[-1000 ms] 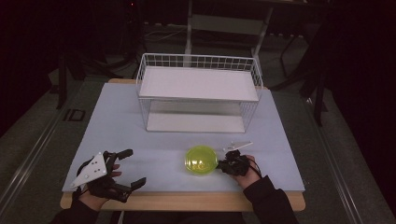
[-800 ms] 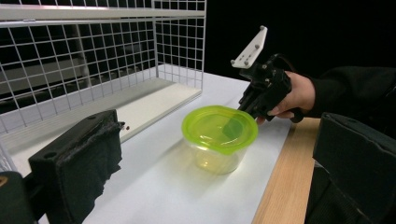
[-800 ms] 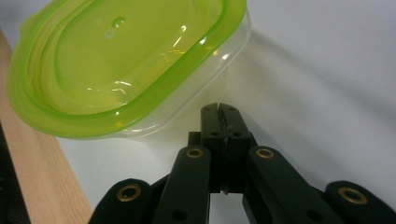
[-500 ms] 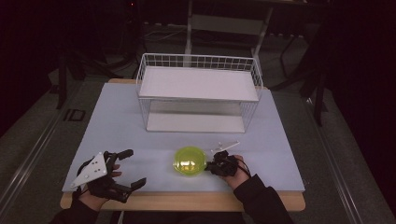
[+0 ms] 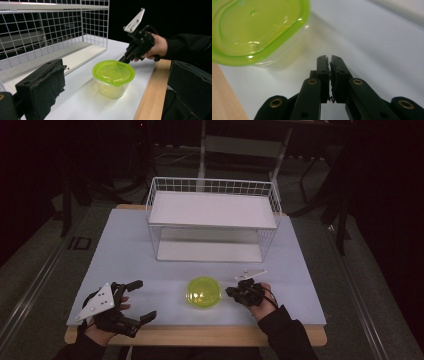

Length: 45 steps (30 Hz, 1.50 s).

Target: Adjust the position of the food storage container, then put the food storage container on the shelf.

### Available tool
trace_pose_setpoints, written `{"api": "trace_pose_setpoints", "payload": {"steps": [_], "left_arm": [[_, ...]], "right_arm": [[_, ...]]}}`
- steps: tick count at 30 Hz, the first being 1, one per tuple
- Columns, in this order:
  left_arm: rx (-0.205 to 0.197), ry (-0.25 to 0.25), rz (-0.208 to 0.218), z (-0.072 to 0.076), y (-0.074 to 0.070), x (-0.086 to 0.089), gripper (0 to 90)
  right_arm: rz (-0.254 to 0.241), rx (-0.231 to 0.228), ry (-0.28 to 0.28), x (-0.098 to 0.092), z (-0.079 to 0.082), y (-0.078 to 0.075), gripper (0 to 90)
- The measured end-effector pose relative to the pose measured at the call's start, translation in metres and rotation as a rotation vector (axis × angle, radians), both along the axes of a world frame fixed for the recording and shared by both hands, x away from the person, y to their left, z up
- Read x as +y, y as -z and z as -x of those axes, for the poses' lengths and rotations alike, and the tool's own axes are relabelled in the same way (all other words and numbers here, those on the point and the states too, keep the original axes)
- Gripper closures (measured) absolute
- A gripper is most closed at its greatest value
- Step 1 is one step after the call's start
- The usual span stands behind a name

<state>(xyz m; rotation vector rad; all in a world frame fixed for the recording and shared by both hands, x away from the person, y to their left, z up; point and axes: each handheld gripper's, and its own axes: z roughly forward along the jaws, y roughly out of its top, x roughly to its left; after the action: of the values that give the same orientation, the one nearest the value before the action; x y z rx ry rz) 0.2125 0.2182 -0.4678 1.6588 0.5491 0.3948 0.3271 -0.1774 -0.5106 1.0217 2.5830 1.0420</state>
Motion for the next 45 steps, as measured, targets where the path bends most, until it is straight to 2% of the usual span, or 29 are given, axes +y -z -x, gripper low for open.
{"api": "trace_pose_setpoints", "payload": {"steps": [1,3,4,6,7,8,9,10,12,13,14,16,18,21,23,26,27,29,32,34,36,38,40,42,43,44,45], "left_arm": [[0.008,0.009,0.022,0.0,0.0,0.0,1.7],[0.01,0.009,0.032,-0.001,0.0,0.0,1.7],[0.01,0.006,0.03,-0.001,0.0,0.0,1.7],[0.016,0.002,0.031,-0.002,-0.001,0.0,1.7],[0.021,0.0,0.032,-0.002,-0.001,0.0,1.7],[0.021,-0.005,0.029,-0.003,-0.002,0.0,1.7],[0.021,-0.009,0.025,-0.003,-0.003,0.0,1.8],[0.027,-0.008,0.019,-0.003,-0.004,-0.001,1.8],[0.043,-0.007,0.011,-0.003,-0.007,-0.003,1.8],[0.055,-0.006,0.009,-0.003,-0.009,-0.004,1.8],[0.069,-0.003,0.007,-0.003,-0.01,-0.005,1.8],[0.092,0.003,0.007,-0.003,-0.012,-0.007,1.8],[0.113,0.011,0.013,-0.004,-0.014,-0.011,1.8],[0.137,0.009,-0.004,-0.006,-0.019,-0.016,1.8],[0.144,0.015,-0.023,-0.008,-0.023,-0.019,1.8],[0.146,0.015,-0.038,-0.01,-0.027,-0.023,1.8],[0.144,0.012,-0.063,-0.014,-0.032,-0.028,1.8],[0.148,0.014,-0.079,-0.018,-0.035,-0.033,1.8],[0.148,0.007,-0.091,-0.027,-0.039,-0.041,1.8],[0.168,0.002,-0.076,-0.035,-0.04,-0.047,2.2],[0.183,-0.015,-0.074,-0.042,-0.039,-0.053,2.2],[0.198,-0.028,-0.092,-0.049,-0.035,-0.061,2.3],[0.221,-0.041,-0.115,-0.054,-0.031,-0.067,2.8],[0.244,-0.048,-0.116,-0.057,-0.025,-0.071,5.1],[0.257,-0.067,-0.127,-0.059,-0.022,-0.073,5.5],[0.257,-0.067,-0.127,-0.059,-0.022,-0.073,6.4],[0.278,-0.069,-0.125,-0.061,-0.018,-0.074,6.4]], "right_arm": [[-0.013,-0.019,0.023,-0.007,0.001,-0.007,82.3],[-0.014,-0.031,0.031,-0.01,0.002,-0.01,79.4],[-0.025,-0.051,0.033,-0.014,0.005,-0.016,71.4],[-0.046,-0.069,0.033,-0.017,0.009,-0.021,64.4],[-0.069,-0.104,0.042,-0.02,0.015,-0.028,51.6],[-0.069,-0.104,0.042,-0.02,0.015,-0.028,51.6],[-0.087,-0.132,0.059,-0.023,0.02,-0.035,42.4],[-0.087,-0.132,0.059,-0.023,0.02,-0.035,42.4],[-0.113,-0.159,0.07,-0.026,0.026,-0.042,30.9],[-0.129,-0.172,0.062,-0.028,0.031,-0.048,20.1],[-0.139,-0.18,0.057,-0.028,0.034,-0.052,16.6],[-0.146,-0.183,0.052,-0.029,0.037,-0.055,15.8],[-0.185,-0.183,0.04,-0.03,0.041,-0.06,13.6],[-0.199,-0.205,0.038,-0.028,0.046,-0.068,12.2],[-0.211,-0.201,0.025,-0.027,0.047,-0.072,12.2],[-0.187,-0.219,0.036,-0.025,0.048,-0.076,14.4],[-0.185,-0.228,0.03,-0.024,0.047,-0.077,14.3],[-0.166,-0.256,-0.01,-0.02,0.045,-0.081,15.2],[-0.13,-0.281,-0.021,-0.014,0.042,-0.082,15.1],[-0.126,-0.301,-0.026,-0.01,0.042,-0.081,14.2],[-0.134,-0.265,-0.019,-0.006,0.039,-0.08,13.7],[-0.146,-0.24,0.003,-0.003,0.037,-0.078,13.2],[-0.142,-0.205,-0.002,0.001,0.034,-0.076,10.3],[-0.154,-0.201,-0.016,0.004,0.034,-0.073,10.1],[-0.146,-0.189,-0.017,0.006,0.033,-0.071,10.1],[-0.146,-0.189,-0.017,0.006,0.033,-0.071,10.1],[-0.146,-0.184,-0.016,0.008,0.033,-0.069,10.1]]}}
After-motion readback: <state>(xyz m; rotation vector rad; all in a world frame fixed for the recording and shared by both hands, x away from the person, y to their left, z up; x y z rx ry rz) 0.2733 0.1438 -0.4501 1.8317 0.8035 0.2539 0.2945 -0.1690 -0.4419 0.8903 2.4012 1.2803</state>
